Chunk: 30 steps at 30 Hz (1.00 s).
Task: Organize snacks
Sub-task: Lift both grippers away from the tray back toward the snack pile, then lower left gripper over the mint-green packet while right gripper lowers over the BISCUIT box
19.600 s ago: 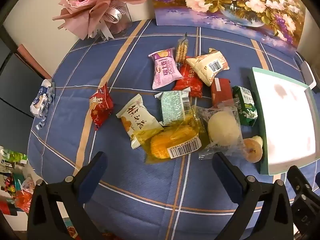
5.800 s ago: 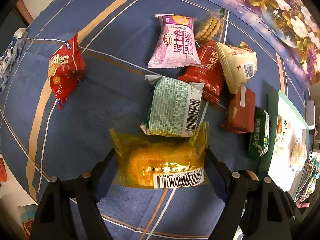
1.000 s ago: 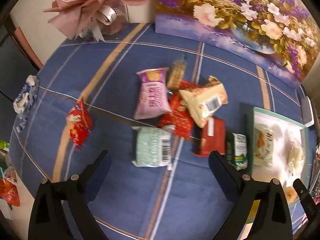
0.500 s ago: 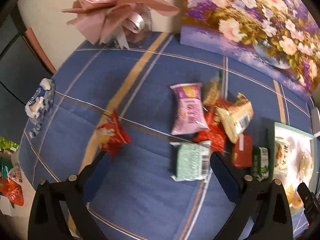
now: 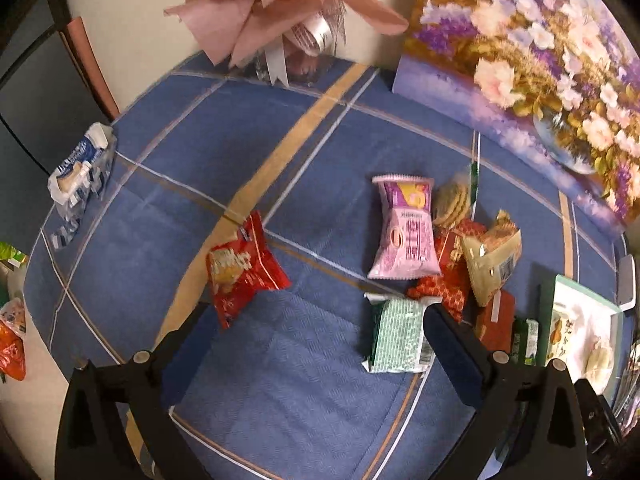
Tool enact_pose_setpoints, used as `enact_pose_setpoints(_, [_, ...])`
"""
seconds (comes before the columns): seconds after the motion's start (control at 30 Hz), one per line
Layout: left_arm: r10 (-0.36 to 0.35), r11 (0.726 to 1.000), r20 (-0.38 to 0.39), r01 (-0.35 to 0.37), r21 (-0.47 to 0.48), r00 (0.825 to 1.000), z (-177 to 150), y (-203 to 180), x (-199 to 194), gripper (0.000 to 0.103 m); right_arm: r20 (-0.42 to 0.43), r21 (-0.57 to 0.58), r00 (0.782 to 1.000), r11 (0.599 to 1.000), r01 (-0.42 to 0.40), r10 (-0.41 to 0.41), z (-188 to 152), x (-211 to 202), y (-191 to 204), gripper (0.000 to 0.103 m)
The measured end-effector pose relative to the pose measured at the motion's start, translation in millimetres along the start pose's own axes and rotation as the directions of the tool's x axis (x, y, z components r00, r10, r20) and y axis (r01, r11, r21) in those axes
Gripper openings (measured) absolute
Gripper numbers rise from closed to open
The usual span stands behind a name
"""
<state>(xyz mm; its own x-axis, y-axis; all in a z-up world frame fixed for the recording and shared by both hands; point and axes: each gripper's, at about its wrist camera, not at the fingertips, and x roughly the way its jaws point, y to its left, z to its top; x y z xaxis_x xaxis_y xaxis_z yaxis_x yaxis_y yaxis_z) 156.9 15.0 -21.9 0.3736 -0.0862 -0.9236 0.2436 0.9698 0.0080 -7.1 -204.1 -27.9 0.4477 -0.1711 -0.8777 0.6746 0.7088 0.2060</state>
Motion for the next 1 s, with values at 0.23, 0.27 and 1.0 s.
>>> enact_pose_setpoints(0.23, [-0.007, 0.998, -0.093, 0.012, 0.061, 0.996, -9, -22, 29, 0.102, -0.052, -0.037, 0.998, 0.999, -0.027, 0.025, 2, 27, 16, 0.101])
enact_pose_setpoints(0.27, [-0.012, 0.997, -0.104, 0.019, 0.069, 0.994, -10, -25, 32, 0.102, -0.056, -0.047, 0.998, 0.999, -0.026, 0.023, 3, 31, 18, 0.099])
enact_pose_setpoints(1.0, [-0.074, 0.992, -0.193, 0.091, 0.084, 0.978, -4, -62, 71, 0.102, -0.119, -0.133, 0.993, 0.991, -0.031, 0.015, 15, 67, 28, 0.064])
